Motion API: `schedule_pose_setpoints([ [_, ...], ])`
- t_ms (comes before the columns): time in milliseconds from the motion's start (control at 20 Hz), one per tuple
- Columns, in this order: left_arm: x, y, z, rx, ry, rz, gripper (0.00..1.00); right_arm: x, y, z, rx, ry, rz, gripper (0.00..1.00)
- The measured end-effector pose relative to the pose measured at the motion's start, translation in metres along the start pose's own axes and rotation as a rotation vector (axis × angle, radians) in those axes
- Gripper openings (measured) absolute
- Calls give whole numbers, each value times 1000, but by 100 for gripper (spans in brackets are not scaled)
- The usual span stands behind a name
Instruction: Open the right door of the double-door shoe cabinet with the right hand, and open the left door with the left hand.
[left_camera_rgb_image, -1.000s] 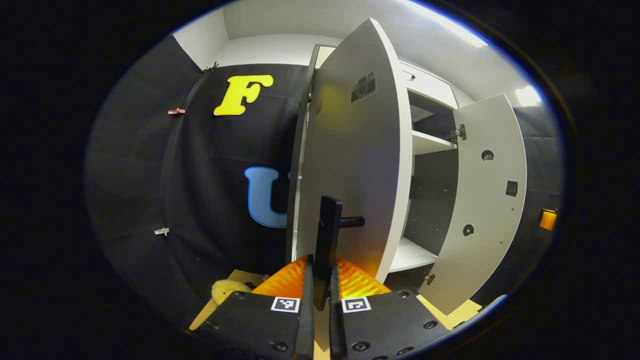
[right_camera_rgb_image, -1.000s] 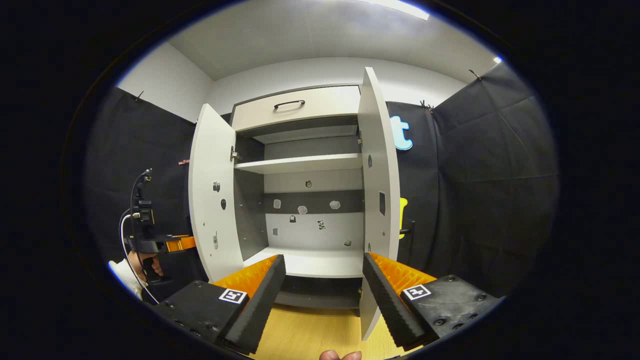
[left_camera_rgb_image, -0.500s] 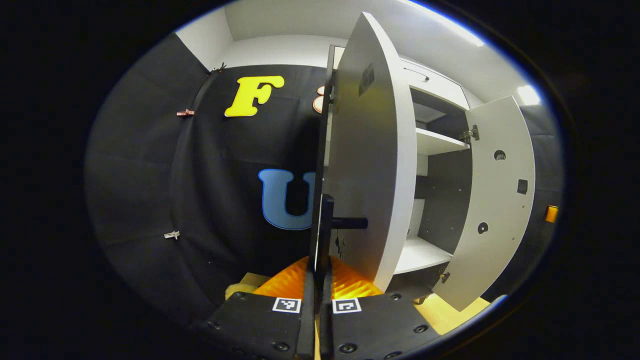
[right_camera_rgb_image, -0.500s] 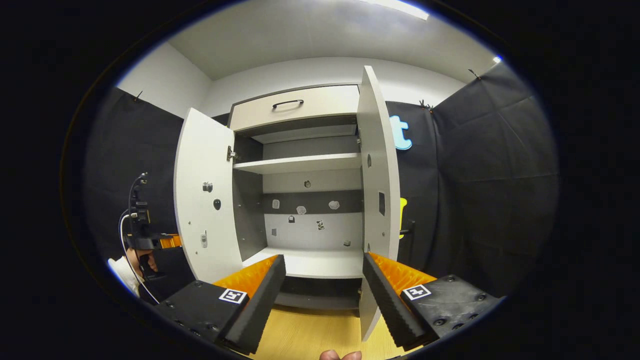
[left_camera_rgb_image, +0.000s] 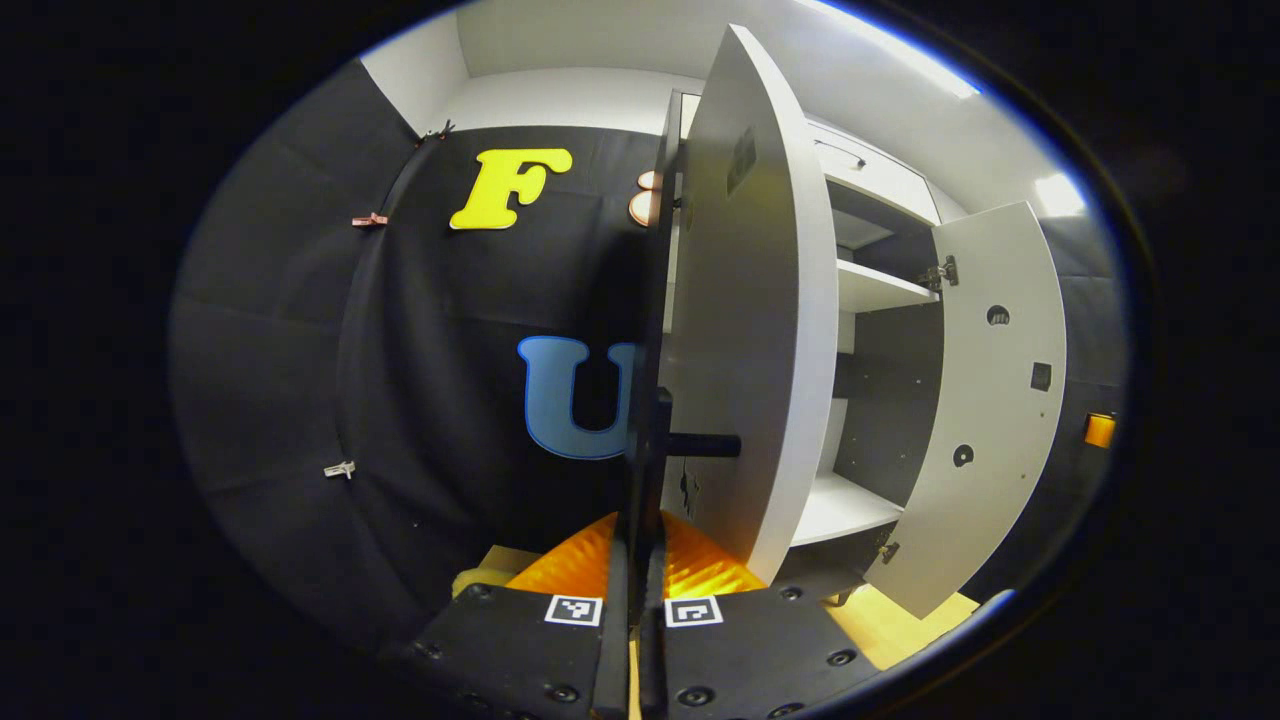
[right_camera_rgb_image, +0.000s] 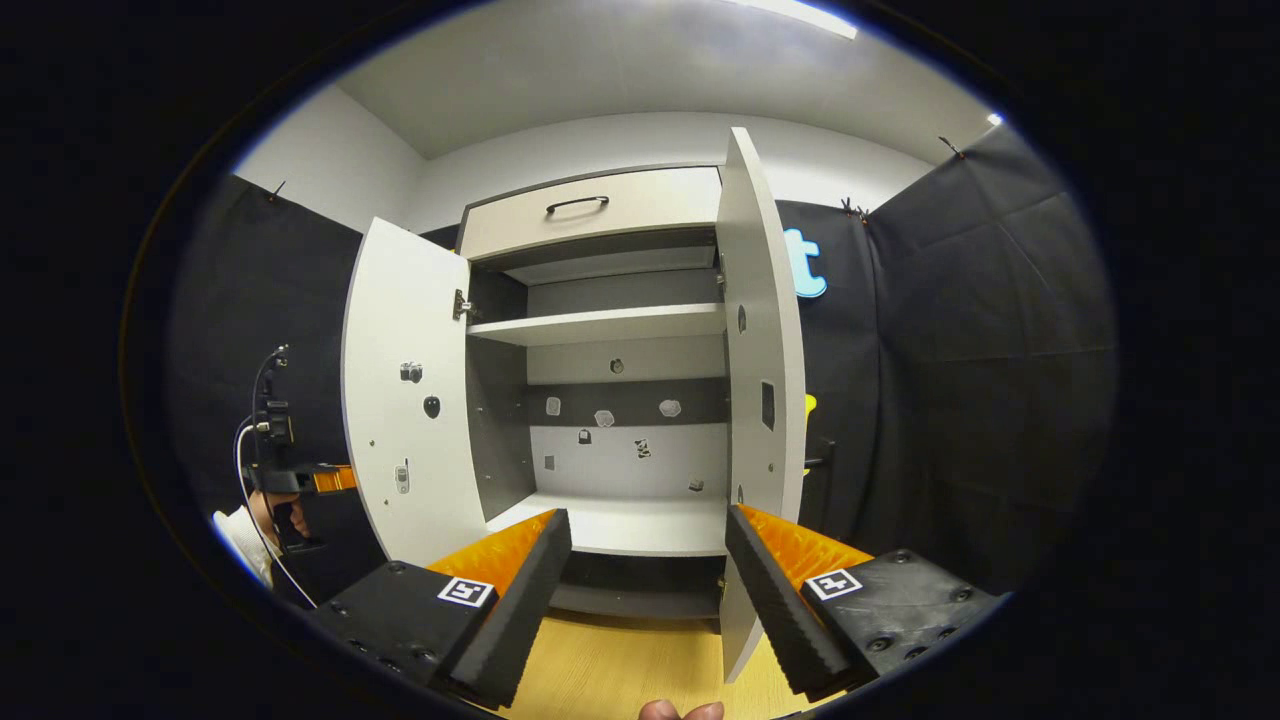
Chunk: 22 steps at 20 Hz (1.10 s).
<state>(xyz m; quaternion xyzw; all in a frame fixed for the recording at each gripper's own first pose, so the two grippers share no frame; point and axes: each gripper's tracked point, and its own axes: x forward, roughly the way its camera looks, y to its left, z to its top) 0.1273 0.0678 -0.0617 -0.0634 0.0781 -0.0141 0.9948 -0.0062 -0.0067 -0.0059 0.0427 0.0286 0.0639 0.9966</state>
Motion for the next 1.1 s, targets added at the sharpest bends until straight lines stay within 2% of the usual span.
schedule_pose_setpoints([
  [300,0,1,-1,-1,4,-9,9,-3,-6,2,11,-3,-14,97],
  [350,-1,-2,-1,-8,4,-15,4,-3,-7,2,14,-3,-16,97],
  [400,-2,-3,-1,-15,2,-21,9,-4,-7,2,14,-2,-17,97],
  [450,-2,-3,-1,-23,2,-22,4,-4,-7,3,12,-3,-19,97],
  [500,-2,-5,-3,-34,6,-25,9,-5,-6,3,9,-3,-19,97],
  [600,-6,-8,-6,-50,21,-26,10,-4,-7,5,6,-8,-20,97],
  [850,-15,-1,-4,1,21,0,17,-5,-7,4,16,-5,-22,97],
  [900,-15,1,-2,6,6,14,21,-5,-8,4,18,-3,-22,97],
  [950,-16,2,1,4,-12,27,34,-5,-7,4,21,-2,-22,97],
  [1000,-16,-1,2,1,-22,31,34,-5,-7,4,24,-2,-21,97],
  [1100,-20,0,4,7,-31,52,61,-6,-6,3,22,2,-18,97],
])
